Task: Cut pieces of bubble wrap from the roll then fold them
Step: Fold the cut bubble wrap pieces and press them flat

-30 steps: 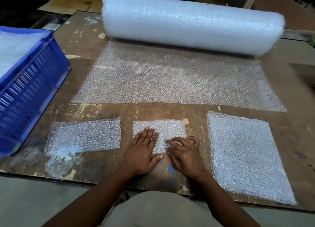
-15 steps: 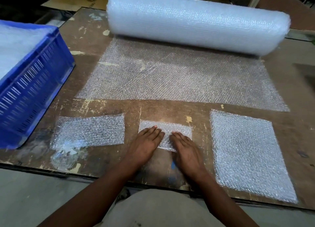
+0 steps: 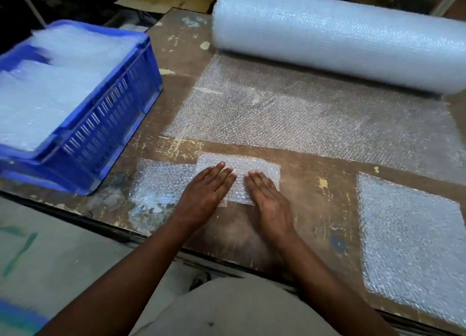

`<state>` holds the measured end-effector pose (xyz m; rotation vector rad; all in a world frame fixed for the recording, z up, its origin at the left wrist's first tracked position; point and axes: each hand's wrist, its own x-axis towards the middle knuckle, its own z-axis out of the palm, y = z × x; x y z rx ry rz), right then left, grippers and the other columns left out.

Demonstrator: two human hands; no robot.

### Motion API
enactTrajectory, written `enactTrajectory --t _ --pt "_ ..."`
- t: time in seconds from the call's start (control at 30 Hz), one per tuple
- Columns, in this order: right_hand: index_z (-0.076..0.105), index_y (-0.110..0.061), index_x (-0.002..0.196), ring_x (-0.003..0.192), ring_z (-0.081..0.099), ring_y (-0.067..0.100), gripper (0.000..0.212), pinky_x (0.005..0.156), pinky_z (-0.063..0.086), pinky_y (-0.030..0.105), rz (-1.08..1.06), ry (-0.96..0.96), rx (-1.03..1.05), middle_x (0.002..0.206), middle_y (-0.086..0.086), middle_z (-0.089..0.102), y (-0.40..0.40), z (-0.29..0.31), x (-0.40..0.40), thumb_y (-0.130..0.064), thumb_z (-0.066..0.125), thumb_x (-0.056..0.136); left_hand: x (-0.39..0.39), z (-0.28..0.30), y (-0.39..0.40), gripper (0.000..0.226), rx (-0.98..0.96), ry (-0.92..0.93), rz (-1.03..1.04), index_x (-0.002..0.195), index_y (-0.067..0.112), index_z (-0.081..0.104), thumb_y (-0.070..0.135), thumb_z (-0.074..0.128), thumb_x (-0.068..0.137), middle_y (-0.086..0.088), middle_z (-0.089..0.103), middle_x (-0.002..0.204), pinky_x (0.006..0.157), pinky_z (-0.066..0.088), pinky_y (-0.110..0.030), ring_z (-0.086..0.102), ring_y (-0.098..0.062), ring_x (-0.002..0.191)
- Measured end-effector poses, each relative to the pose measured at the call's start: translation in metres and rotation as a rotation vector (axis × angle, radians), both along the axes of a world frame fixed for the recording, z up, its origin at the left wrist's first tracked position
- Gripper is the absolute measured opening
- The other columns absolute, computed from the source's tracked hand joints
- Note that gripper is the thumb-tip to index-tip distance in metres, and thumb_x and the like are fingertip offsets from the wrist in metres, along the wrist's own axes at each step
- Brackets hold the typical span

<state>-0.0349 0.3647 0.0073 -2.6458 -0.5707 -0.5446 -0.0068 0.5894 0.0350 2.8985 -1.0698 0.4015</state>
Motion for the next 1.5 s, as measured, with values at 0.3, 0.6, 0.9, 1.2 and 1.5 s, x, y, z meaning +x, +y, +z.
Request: enactTrajectory --t 0.3,0.6,0.9,1.2,1.5 --pt "0.064 -0.006 0.145 0.139 0.059 0.033 0.089 0.119 0.035 0.045 0.155 0.067 -0.082 0.148 0.016 0.063 0.114 -0.002 0.043 0.024 0.074 0.062 0.015 -0.006 0.114 0.066 0.041 0.071 0.197 0.144 -0.002 0.064 -0.008 0.044 0.081 -0.021 0.065 0.145 0.107 0.053 -0.057 0.061 -0.042 0.136" --pt "0.036 -0.005 0.164 0.161 0.024 0.029 0.073 0.134 0.013 0.044 0.164 0.407 -0.197 0.17 0.014 0.036 0.14 -0.013 0.034 -0.029 0.052 0.096 0.022 -0.038 0.152 0.077 0.152 0.477 0.272 0.171 0.013 0.003 0.025 0.037 0.104 -0.008 0.006 0.18 0.132 0.005 -0.038 0.001 -0.024 0.167" --pt "0.005 -0.009 0.17 0.165 -0.009 0.022 0.08 0.133 0.004 0.048 0.193 0.333 -0.389 0.178 0.009 0.001 0.146 -0.02 0.007 -0.062 0.016 0.111 -0.005 -0.067 0.16 0.085 0.061 0.257 0.154 0.172 0.011 0.007 0.067 0.019 0.109 -0.012 0.007 0.179 0.133 0.007 -0.047 0.0 -0.03 0.167" --pt "-0.006 -0.012 0.17 0.164 -0.015 0.02 0.083 0.133 0.0 0.048 0.083 0.328 -0.32 0.179 0.007 -0.006 0.137 -0.014 0.005 -0.064 0.019 0.11 -0.014 -0.055 0.143 0.09 -0.024 0.2 0.178 0.171 0.008 0.005 0.069 0.025 0.108 -0.014 0.002 0.179 0.133 0.011 -0.051 -0.002 -0.03 0.167" --pt "0.001 -0.01 0.17 0.164 -0.013 0.019 0.086 0.132 -0.009 0.043 -0.262 0.355 -0.204 0.178 0.008 -0.002 0.045 -0.001 -0.018 -0.067 0.017 0.107 -0.003 -0.043 0.046 0.091 -0.137 0.254 0.042 0.172 0.013 -0.002 0.071 0.026 0.107 -0.009 -0.003 0.18 0.133 0.006 -0.046 -0.01 -0.026 0.166"
